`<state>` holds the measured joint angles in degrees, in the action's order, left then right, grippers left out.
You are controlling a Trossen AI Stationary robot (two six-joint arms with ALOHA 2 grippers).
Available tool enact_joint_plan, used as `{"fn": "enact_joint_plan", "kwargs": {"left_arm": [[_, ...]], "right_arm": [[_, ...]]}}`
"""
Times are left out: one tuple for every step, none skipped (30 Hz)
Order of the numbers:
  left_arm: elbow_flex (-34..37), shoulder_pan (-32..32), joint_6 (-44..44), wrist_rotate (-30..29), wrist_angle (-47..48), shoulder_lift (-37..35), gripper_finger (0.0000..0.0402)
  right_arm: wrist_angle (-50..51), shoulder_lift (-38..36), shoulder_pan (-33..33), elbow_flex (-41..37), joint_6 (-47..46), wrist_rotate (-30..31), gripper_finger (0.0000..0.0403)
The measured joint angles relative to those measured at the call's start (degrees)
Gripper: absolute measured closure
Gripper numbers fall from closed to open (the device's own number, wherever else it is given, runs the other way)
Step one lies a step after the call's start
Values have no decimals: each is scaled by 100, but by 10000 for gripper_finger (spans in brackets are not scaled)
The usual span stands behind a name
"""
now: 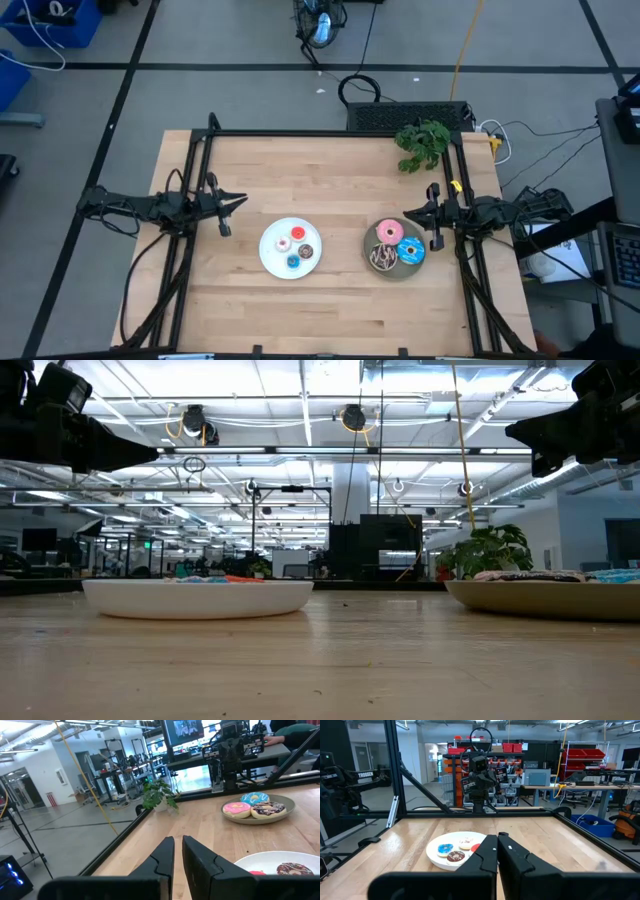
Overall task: Pick & Place donuts
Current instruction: Return to Home Position
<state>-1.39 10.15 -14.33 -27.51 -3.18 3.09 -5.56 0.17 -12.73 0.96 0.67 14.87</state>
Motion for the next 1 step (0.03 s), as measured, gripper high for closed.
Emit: {"fn": "enact_joint_plan", "kwargs": {"left_arm": [[0, 0, 0, 2, 0, 0, 357]], "right_arm": [[0, 0, 0, 0, 0, 0, 403]]}}
